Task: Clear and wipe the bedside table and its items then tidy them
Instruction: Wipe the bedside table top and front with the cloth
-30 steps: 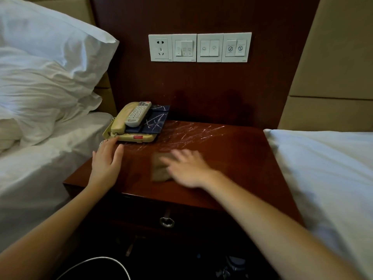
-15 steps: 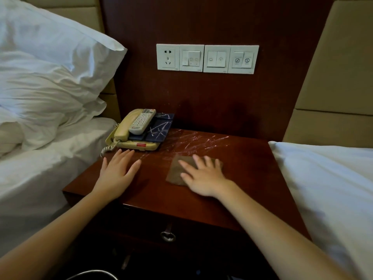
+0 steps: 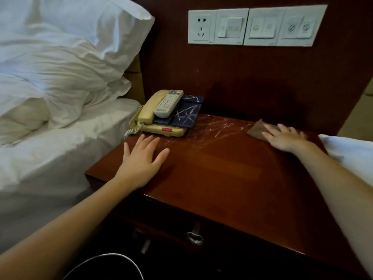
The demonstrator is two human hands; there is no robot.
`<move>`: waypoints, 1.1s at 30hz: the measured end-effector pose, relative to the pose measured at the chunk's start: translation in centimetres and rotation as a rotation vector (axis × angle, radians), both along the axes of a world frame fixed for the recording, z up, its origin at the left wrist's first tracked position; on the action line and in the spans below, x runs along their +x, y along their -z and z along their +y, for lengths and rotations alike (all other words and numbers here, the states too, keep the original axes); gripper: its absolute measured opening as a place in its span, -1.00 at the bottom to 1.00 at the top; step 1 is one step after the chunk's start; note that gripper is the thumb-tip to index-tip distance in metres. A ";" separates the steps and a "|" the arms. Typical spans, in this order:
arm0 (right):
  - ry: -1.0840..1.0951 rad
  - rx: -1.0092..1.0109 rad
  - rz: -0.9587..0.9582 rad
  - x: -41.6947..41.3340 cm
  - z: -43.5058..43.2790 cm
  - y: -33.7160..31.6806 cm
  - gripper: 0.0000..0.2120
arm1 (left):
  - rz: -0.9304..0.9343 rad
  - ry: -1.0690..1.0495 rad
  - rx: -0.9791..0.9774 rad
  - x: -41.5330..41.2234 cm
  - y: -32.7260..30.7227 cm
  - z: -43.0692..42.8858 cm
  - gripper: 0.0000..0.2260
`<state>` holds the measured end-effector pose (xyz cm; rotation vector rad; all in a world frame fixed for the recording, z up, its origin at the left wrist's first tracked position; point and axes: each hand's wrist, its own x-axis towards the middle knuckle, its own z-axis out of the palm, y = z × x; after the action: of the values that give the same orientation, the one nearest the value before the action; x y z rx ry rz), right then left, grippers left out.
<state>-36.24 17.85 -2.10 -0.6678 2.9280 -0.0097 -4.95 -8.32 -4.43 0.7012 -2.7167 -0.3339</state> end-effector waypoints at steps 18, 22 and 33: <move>-0.363 0.010 0.026 1.9 -8.0 0.2 -0.48 | 0.061 -0.006 -0.007 0.2 0.3 0.0 -0.16; -0.144 -0.008 0.062 -2.8 -5.9 0.3 -0.47 | 0.073 -0.005 -0.010 0.1 0.4 0.0 -0.16; -0.706 0.025 0.071 11.3 -11.5 0.5 -0.51 | 0.146 0.026 0.014 0.3 0.1 0.2 -0.10</move>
<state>-24.93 6.31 -2.63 -1.6711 2.5750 0.1252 -4.64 -8.08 -4.54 0.6208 -2.5897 -0.3939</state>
